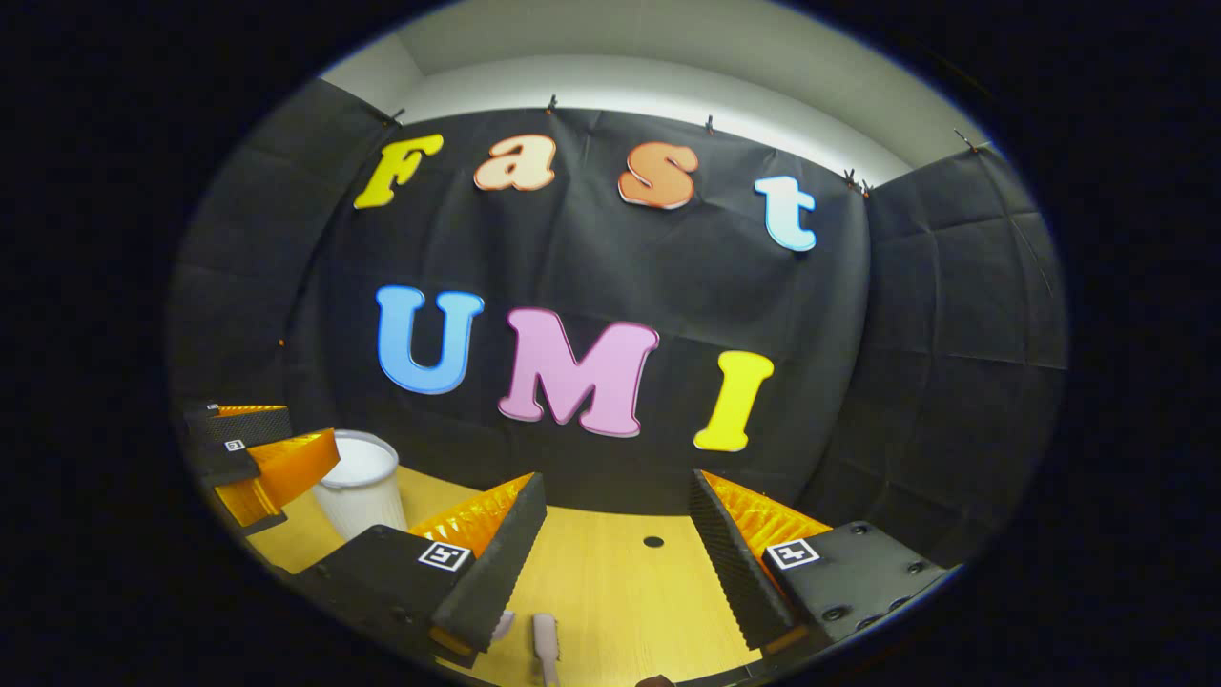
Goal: Pick up the small broom and dustpan from the desktop, sweep the trash into the dustpan with the broom, and then empty the trash into the garbage bin.
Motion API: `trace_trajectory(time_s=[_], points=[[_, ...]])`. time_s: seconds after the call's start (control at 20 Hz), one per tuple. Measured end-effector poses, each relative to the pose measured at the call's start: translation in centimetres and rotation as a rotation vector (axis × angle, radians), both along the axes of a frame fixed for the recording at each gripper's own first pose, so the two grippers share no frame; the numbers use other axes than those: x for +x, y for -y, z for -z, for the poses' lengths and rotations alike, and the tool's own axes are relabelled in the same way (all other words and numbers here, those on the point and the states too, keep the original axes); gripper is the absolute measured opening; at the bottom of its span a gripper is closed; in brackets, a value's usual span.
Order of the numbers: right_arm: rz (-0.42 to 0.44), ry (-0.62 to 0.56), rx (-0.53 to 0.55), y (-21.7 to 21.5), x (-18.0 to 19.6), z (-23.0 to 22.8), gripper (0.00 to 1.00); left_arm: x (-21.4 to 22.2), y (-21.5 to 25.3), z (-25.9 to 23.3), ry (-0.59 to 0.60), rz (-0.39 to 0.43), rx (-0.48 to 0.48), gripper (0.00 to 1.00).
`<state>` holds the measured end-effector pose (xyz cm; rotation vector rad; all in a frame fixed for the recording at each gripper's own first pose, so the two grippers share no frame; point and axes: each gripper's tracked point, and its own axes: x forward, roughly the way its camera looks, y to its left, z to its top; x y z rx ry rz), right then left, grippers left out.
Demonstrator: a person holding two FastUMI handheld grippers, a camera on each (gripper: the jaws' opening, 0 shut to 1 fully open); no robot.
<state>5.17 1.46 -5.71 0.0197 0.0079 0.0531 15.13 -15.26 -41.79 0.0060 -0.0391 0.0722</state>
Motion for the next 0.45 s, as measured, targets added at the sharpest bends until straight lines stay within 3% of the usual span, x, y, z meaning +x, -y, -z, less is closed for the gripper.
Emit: trace_trajectory(time_s=[0.15,0.35,0.4,0.45], points=[[-0.036,0.007,0.08,-0.5,-1.4,-1.6,0.94,-0.8,0.7,-1.1,0.03,0.006,0.006,0.8],[-0.042,0.033,0.092,-0.8,-2.0,-2.5,0.98,-1.9,1.1,-2.5,0.046,0.039,0.022,0.79],[-0.042,0.03,0.094,-0.8,-2.1,-2.4,0.94,-2.1,1.3,-2.6,0.05,0.049,0.014,0.79],[-0.044,0.025,0.095,-0.8,-2.1,-2.3,0.98,-2.1,1.6,-2.8,0.058,0.063,0.005,0.8]])
